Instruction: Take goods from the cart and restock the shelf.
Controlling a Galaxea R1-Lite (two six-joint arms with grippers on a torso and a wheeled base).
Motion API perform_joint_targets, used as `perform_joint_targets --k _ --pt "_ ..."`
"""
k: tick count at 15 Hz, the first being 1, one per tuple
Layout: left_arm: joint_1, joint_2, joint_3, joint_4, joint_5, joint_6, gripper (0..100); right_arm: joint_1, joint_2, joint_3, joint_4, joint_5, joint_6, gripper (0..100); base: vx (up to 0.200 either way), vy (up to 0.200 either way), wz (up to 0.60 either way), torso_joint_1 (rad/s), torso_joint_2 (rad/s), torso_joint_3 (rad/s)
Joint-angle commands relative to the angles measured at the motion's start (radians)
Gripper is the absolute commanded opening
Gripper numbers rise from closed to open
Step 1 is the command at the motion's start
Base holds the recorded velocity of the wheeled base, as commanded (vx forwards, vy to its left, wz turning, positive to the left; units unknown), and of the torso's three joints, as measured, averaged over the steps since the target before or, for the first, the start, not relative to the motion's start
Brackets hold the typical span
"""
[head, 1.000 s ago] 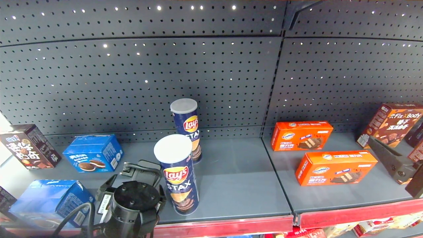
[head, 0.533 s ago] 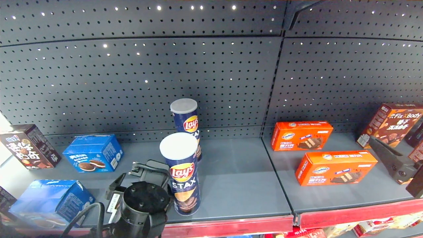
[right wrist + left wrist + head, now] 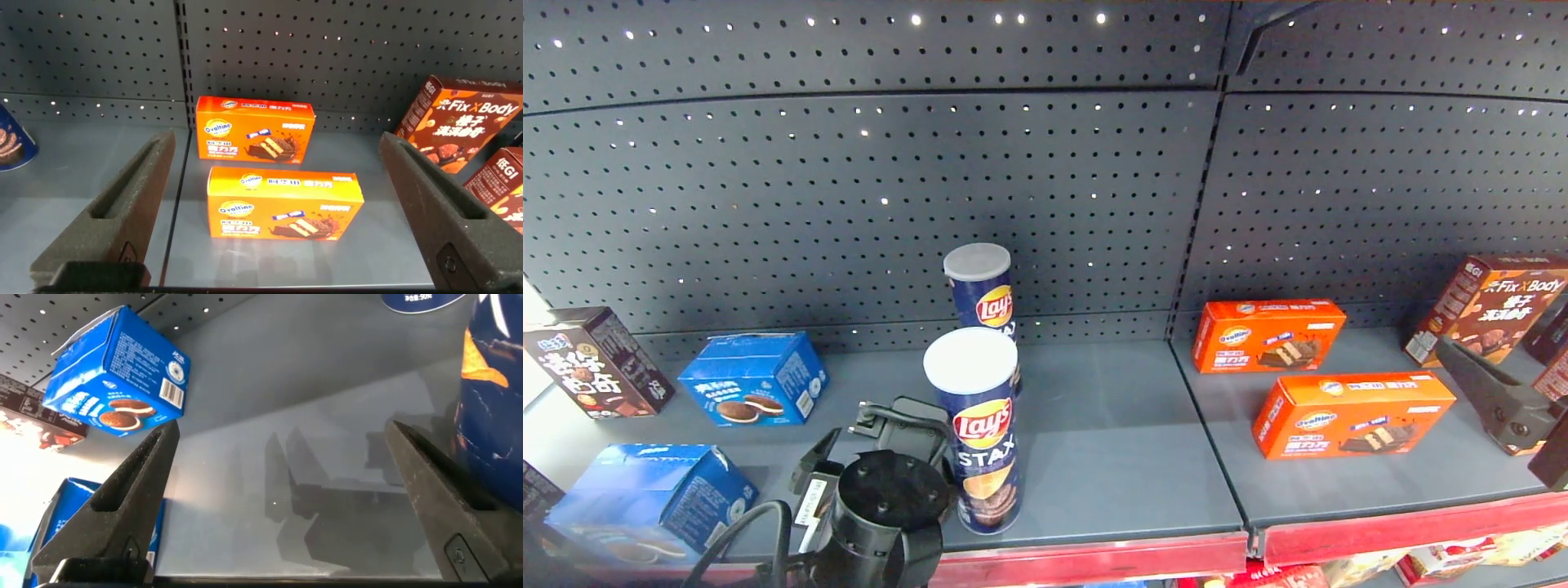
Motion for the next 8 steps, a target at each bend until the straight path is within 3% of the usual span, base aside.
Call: perform_joint_targets --k 1,8 --pt "-0.003 0.002 0.000 -0.001 0.001 0.000 100 0.000 0.000 0.000 -0.001 0.000 -0.001 100 0.000 0.000 0.00 0.000 0.00 0.000" --pt "0.012 -0.039 0.052 0.001 0.001 -0.002 100 0.000 0.000 -0.001 -0.001 0.000 -0.001 100 0.000 0.000 0.00 0.000 0.00 0.000"
